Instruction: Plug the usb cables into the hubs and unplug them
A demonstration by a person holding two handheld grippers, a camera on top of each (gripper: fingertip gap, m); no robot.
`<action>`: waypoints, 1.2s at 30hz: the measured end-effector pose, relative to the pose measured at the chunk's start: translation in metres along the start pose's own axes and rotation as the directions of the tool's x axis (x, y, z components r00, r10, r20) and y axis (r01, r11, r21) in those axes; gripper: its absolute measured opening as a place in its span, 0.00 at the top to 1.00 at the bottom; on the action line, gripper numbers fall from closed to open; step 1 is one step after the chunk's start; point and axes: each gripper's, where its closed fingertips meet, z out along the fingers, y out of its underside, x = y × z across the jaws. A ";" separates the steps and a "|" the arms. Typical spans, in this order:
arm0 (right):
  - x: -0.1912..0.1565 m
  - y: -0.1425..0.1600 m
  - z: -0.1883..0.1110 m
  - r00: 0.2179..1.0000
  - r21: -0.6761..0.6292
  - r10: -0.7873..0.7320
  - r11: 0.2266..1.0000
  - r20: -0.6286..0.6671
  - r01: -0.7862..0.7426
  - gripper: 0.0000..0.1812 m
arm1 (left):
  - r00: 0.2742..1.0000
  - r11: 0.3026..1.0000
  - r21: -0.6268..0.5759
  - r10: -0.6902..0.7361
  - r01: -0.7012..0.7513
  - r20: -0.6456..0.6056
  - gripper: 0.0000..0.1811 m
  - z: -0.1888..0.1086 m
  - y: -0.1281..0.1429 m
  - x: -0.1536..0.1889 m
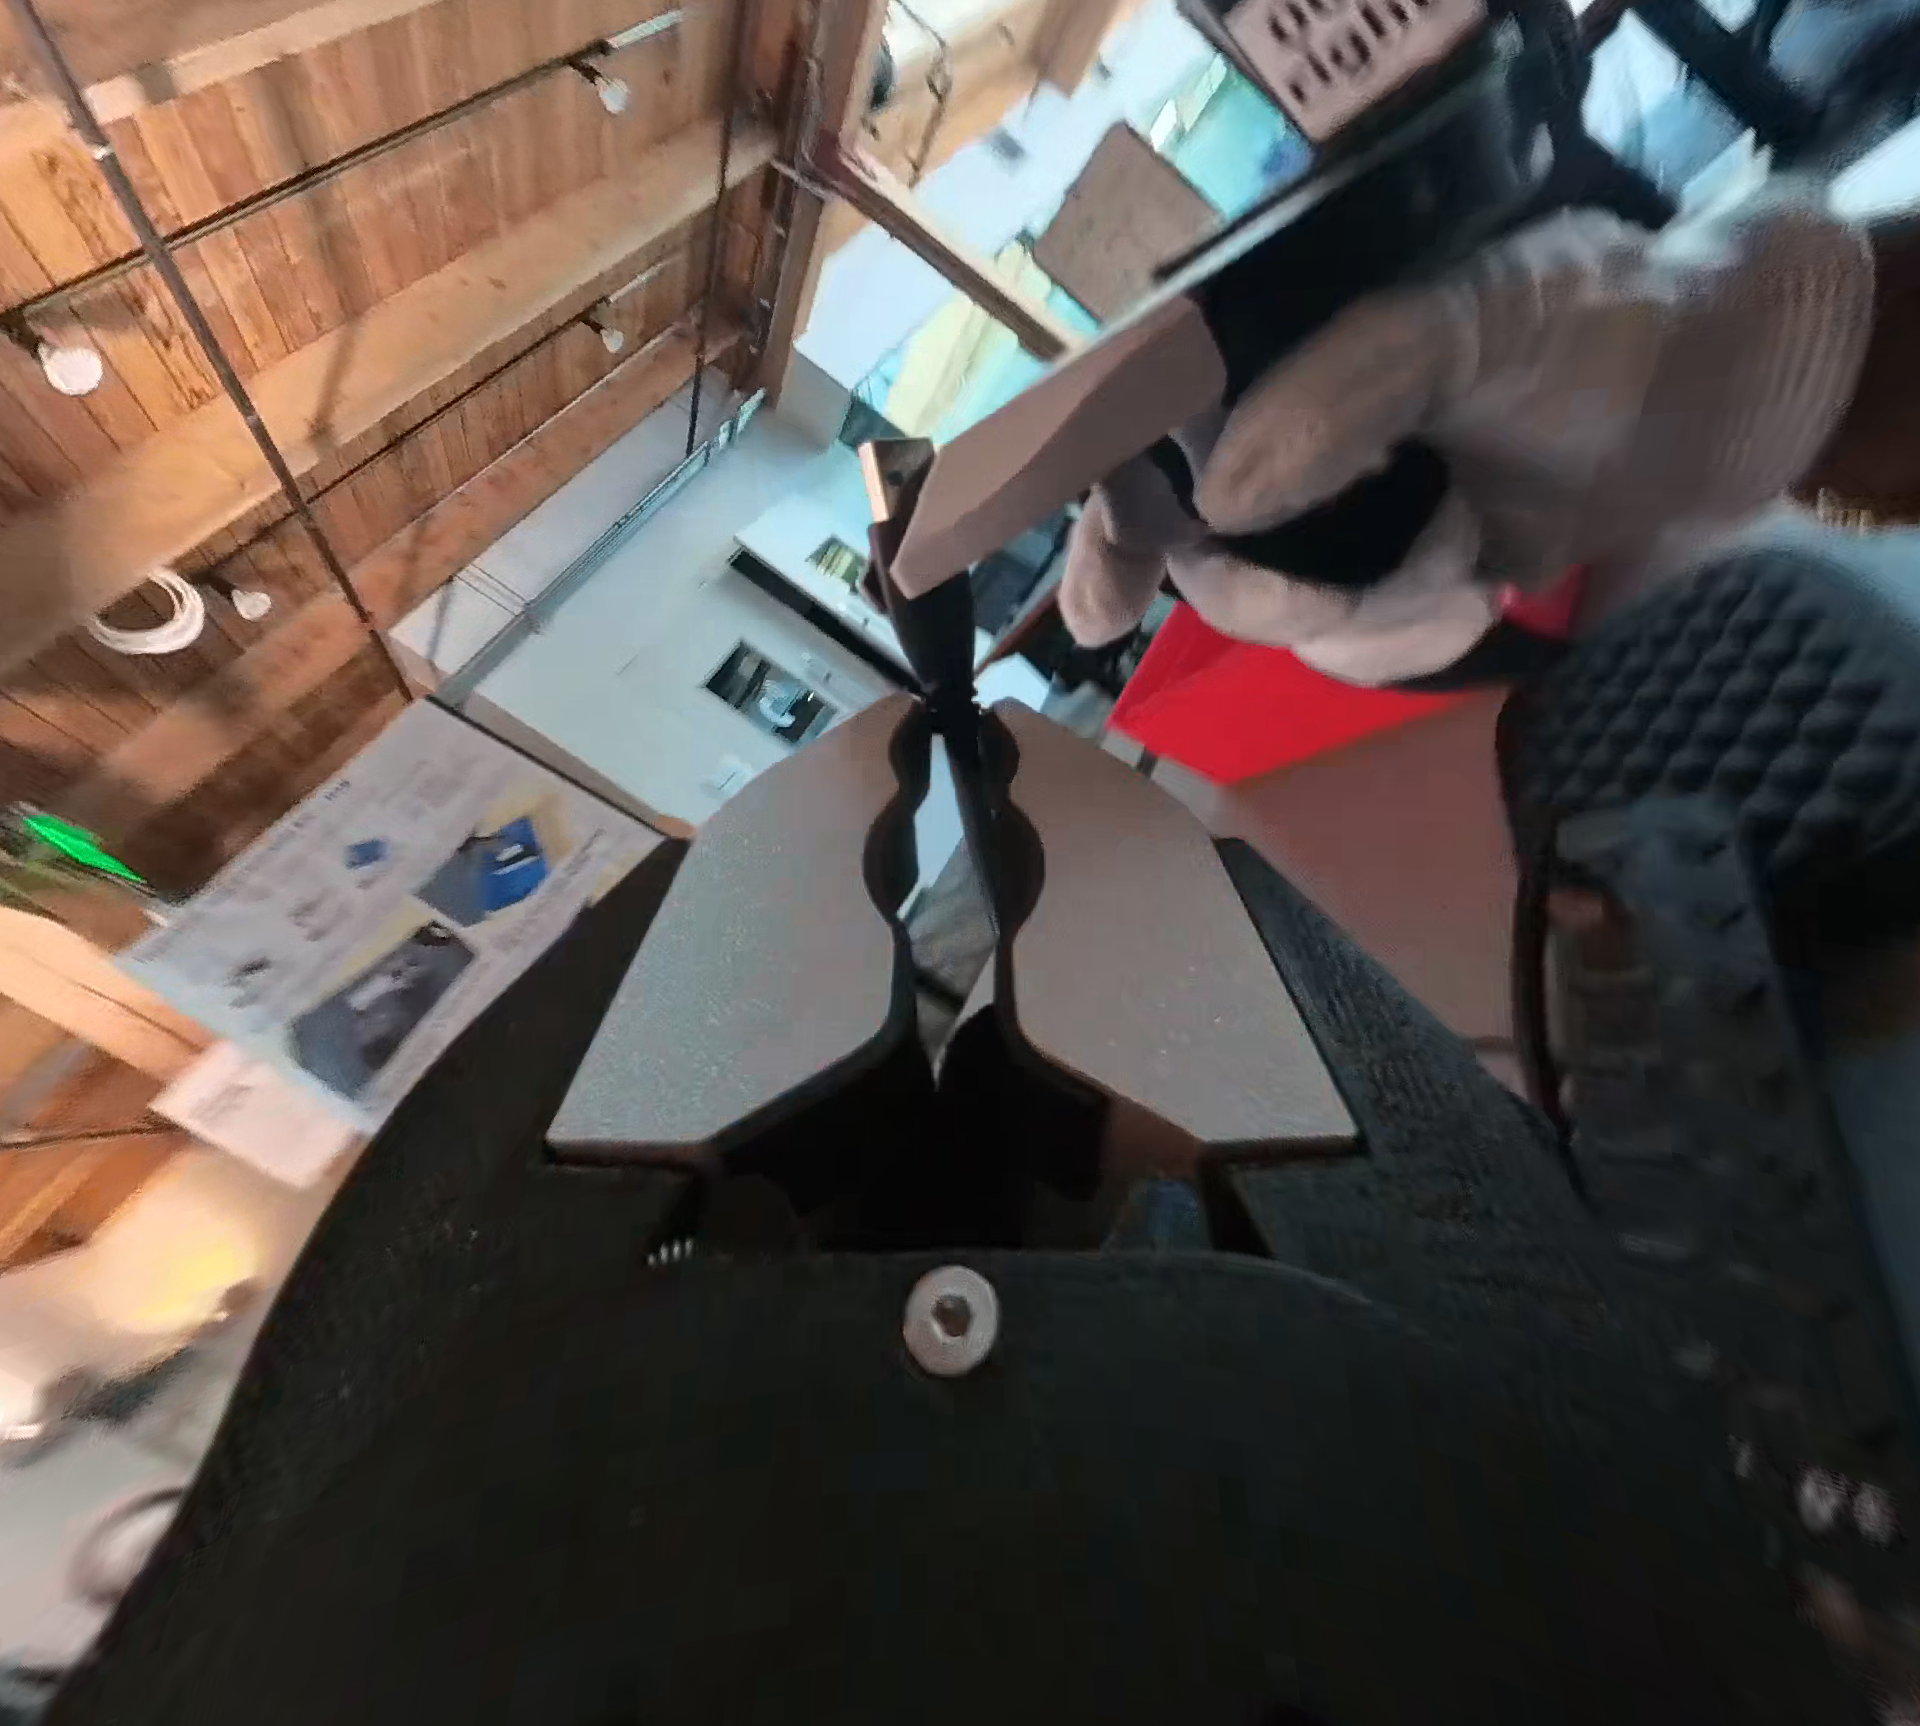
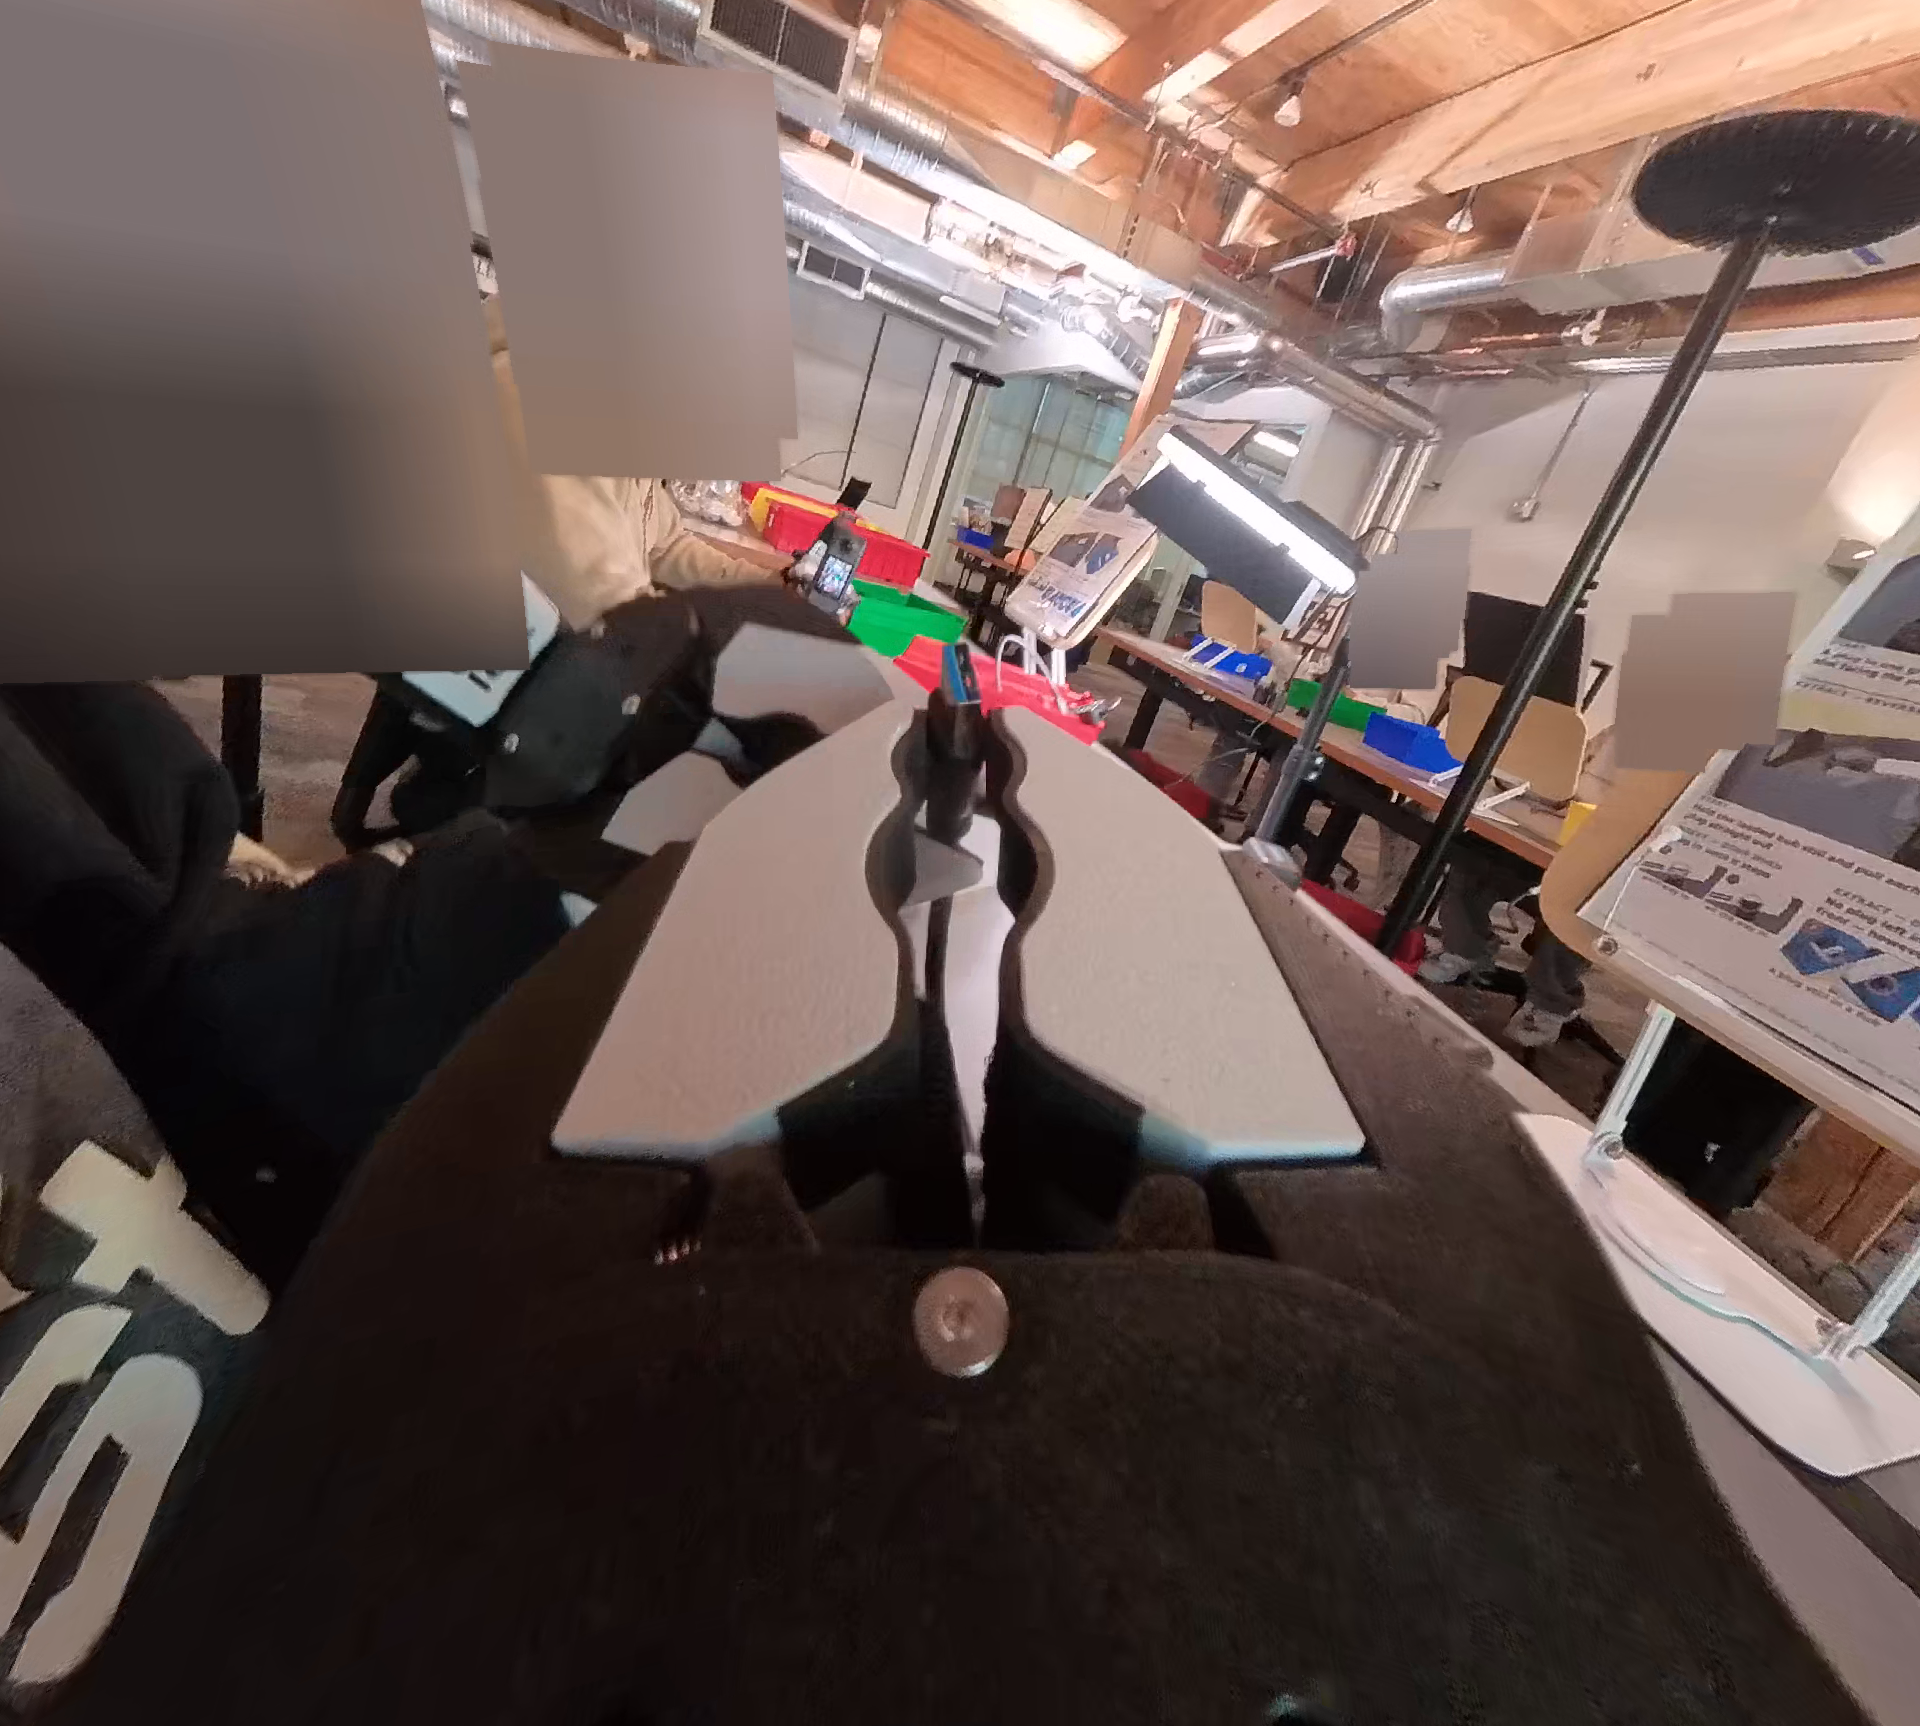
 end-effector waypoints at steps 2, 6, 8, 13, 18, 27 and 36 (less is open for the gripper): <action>-0.004 0.009 0.001 0.999 -0.080 -0.002 0.997 0.036 0.005 0.95 | 0.990 0.988 -0.083 0.121 -0.127 -0.067 0.96 -0.007 0.007 0.002; -0.008 0.030 -0.001 0.996 -0.254 -0.032 0.966 0.089 0.054 0.88 | 0.952 0.945 -0.161 0.259 -0.285 -0.165 0.96 -0.019 0.018 0.004; -0.011 0.031 -0.002 0.993 -0.278 -0.063 0.957 0.101 0.089 0.87 | 0.934 0.924 -0.187 0.296 -0.333 -0.201 0.96 -0.021 0.022 0.008; -0.017 0.041 -0.001 0.980 -0.349 -0.160 0.917 0.119 0.192 0.95 | 0.913 0.911 -0.185 0.319 -0.369 -0.253 0.96 -0.020 0.023 0.018; -0.011 0.036 -0.002 0.975 -0.341 -0.209 0.913 0.079 0.223 0.95 | 0.929 0.917 -0.185 0.323 -0.355 -0.180 0.95 -0.015 0.021 0.011; 0.031 0.003 -0.010 0.945 -0.150 -0.263 0.960 -0.194 0.236 0.95 | 0.971 0.976 0.158 -0.116 0.150 -0.207 0.93 -0.008 -0.031 0.023; -0.024 -0.046 -0.015 0.981 0.196 0.109 0.971 0.158 -0.139 0.95 | 0.851 0.774 0.366 -0.419 0.517 -0.316 0.79 0.009 -0.030 0.036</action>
